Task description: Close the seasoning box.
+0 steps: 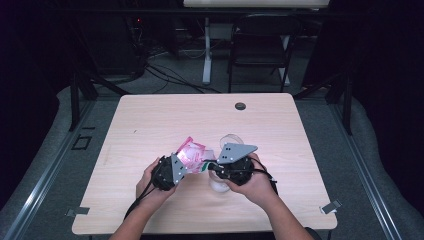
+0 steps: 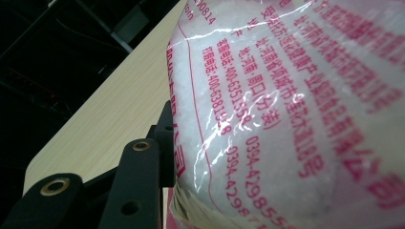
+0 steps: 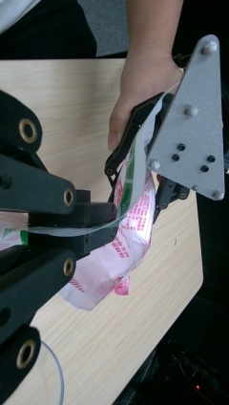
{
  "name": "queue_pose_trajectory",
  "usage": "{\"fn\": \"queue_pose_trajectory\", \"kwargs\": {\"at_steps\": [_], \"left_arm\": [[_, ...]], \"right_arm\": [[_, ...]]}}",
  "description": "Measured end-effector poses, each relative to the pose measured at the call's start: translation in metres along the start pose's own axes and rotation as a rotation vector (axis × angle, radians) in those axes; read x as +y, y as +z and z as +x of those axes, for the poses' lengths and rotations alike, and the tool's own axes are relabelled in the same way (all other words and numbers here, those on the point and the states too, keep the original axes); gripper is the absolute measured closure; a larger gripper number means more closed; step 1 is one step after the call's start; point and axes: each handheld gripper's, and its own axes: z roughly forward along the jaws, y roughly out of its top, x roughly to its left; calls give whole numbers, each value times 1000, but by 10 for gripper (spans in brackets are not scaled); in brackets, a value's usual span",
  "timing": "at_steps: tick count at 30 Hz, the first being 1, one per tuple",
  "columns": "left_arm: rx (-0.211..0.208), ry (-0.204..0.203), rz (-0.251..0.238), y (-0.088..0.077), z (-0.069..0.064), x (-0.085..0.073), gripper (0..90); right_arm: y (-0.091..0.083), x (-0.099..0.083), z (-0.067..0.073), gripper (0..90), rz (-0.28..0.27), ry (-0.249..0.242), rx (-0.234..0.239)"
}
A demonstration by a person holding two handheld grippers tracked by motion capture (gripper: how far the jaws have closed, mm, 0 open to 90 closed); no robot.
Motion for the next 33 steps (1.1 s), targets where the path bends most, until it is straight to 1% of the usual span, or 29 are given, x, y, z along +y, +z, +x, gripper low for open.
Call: {"fn": "queue_pose_trajectory", "kwargs": {"at_steps": [1,4,5,6,7,8,9,10,11,12,14,16,17,18,19,20,21,25,26,27,28,29,30,31,33], "left_arm": [[8,3,-2,-1,0,0,604],[16,7,-6,-1,0,0,604],[24,11,-8,-2,0,0,604],[24,11,-8,-2,0,0,604],[36,12,-12,-3,0,1,604],[36,12,-12,-3,0,1,604],[41,16,-16,-3,0,1,604],[46,19,-17,-3,0,1,604],[50,21,-19,-3,0,1,605],[55,25,-22,-4,0,1,605],[69,42,-19,-4,-1,2,604],[76,50,-22,-4,-1,3,604],[89,73,-24,-4,-2,4,605],[89,73,-24,-4,-2,4,604],[94,75,-30,-4,-2,5,605],[100,79,-32,-5,-3,5,605],[110,92,-38,-4,-4,6,605],[124,107,-41,-4,-4,8,605],[132,110,-48,-3,-4,8,605],[143,123,-45,-3,-4,9,605],[143,123,-45,-3,-4,9,605],[152,130,-52,-2,-4,10,605],[152,130,-52,-2,-4,10,605],[154,140,-53,-1,-5,11,605],[163,149,-57,0,-6,12,605]], "right_arm": [[0,0,0,900,-2,13,3],[-1,-1,-2,900,-2,34,18],[-1,-1,-2,900,-8,50,27],[-1,-1,-2,900,-9,59,30],[-1,-2,-3,900,-12,67,32],[-1,-2,-3,900,-12,67,32],[-1,-2,-4,900,-17,84,41],[-1,-2,-4,900,-17,84,41],[-1,-3,-4,900,-20,103,47],[-1,-3,-4,900,-20,103,47],[-1,-4,-5,900,-22,127,49],[-2,-5,-6,900,-22,135,53],[-2,-7,-7,900,-24,153,53],[-2,-7,-7,900,-24,153,53],[-3,-9,-9,900,-33,181,68],[-3,-9,-9,900,-33,181,68],[-5,-10,-10,900,-34,199,69],[-6,-12,-10,900,-35,209,64],[-6,-13,-10,900,-34,213,59],[-6,-14,-10,900,-32,221,56],[-6,-15,-11,900,-32,225,55],[-7,-16,-11,900,-28,229,53],[-7,-16,-11,900,-28,229,53],[-7,-18,-12,900,-28,239,52],[-8,-19,-12,900,-22,240,47]]}}
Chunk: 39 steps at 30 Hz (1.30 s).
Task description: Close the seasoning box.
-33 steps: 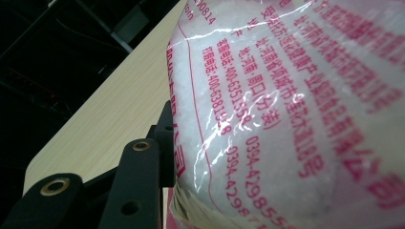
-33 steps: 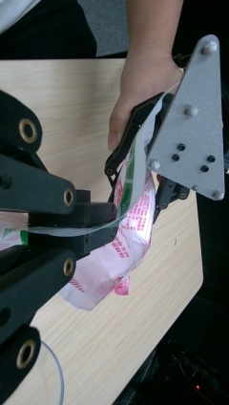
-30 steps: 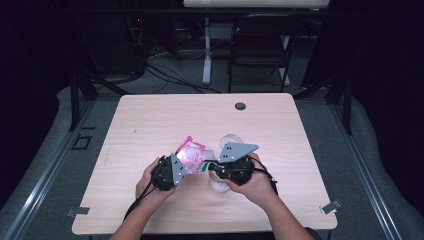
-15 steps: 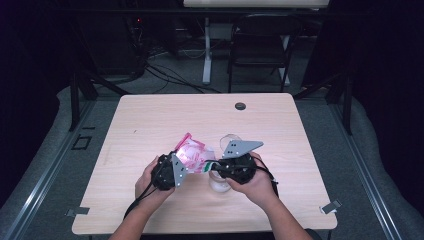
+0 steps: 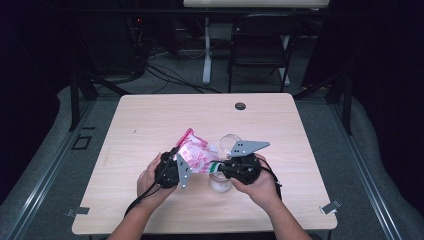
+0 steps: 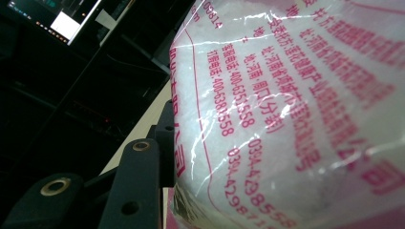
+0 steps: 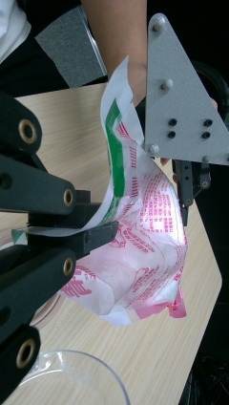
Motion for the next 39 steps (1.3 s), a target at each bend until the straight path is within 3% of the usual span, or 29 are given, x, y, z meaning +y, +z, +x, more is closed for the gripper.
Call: {"fn": "queue_pose_trajectory", "kwargs": {"at_steps": [11,25,29,30,39], "left_arm": [[15,19,0,0,-1,1,606],[46,85,21,0,-5,4,607],[52,110,23,0,-5,8,607],[58,137,25,-1,-5,10,607],[82,195,32,-3,-1,19,608]], "right_arm": [[0,-1,-2,900,-1,13,7],[1,-4,-6,900,12,19,1],[-1,-5,-8,900,8,26,-2],[-2,-5,-9,900,5,29,-4],[-6,-4,-10,900,-9,32,-16]]}}
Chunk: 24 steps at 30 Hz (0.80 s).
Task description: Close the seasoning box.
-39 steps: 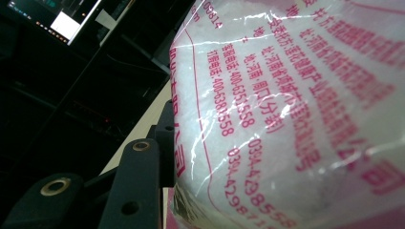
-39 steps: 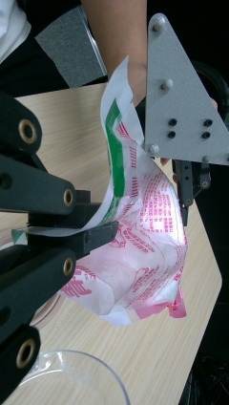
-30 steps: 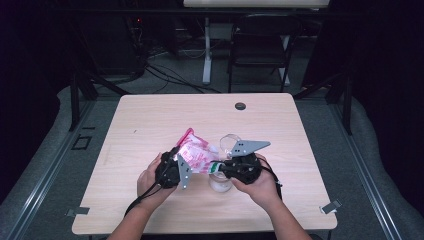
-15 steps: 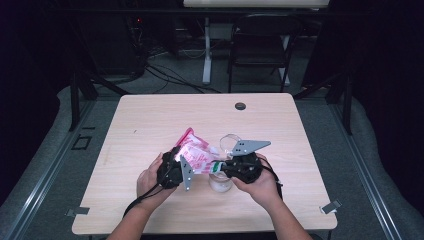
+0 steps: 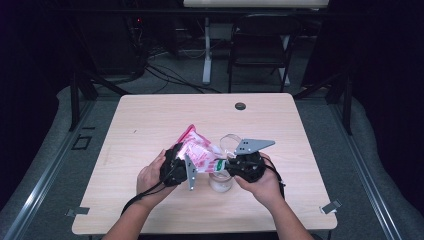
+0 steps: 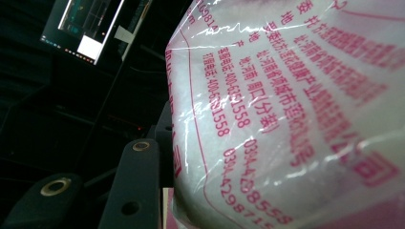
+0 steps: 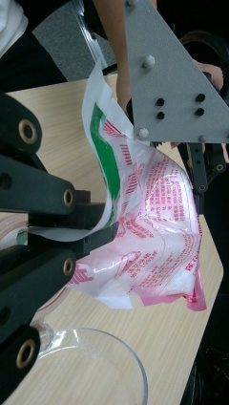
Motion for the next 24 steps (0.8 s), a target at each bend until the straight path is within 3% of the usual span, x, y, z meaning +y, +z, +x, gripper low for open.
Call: {"fn": "queue_pose_trajectory", "kwargs": {"at_steps": [24], "left_arm": [[19,88,0,-5,-1,3,609]], "right_arm": [[0,-1,-3,900,4,-11,-1]]}}
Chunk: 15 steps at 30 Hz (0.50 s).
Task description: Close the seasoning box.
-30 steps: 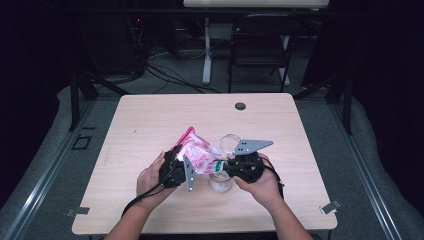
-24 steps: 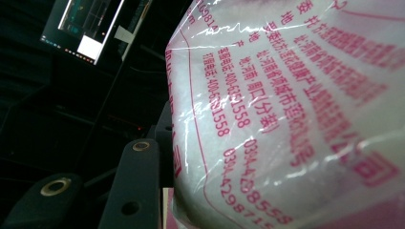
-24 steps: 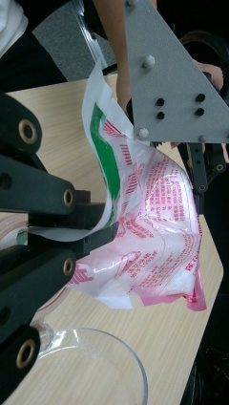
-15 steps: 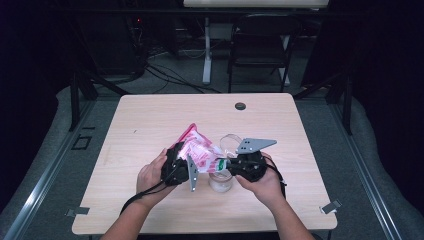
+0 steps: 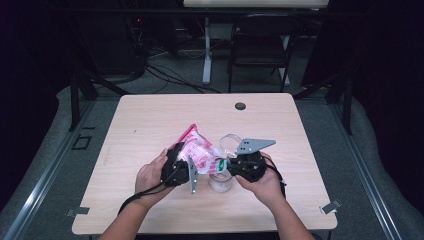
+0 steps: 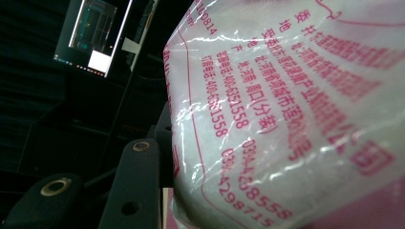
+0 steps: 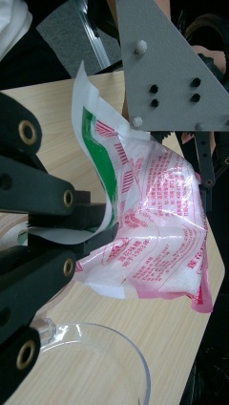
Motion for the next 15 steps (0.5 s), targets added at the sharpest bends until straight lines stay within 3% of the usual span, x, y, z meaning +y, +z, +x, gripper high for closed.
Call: {"fn": "queue_pose_trajectory", "kwargs": {"at_steps": [15], "left_arm": [[10,33,-1,-2,0,-1,612]], "right_arm": [[3,0,3,900,5,-32,-43]]}}
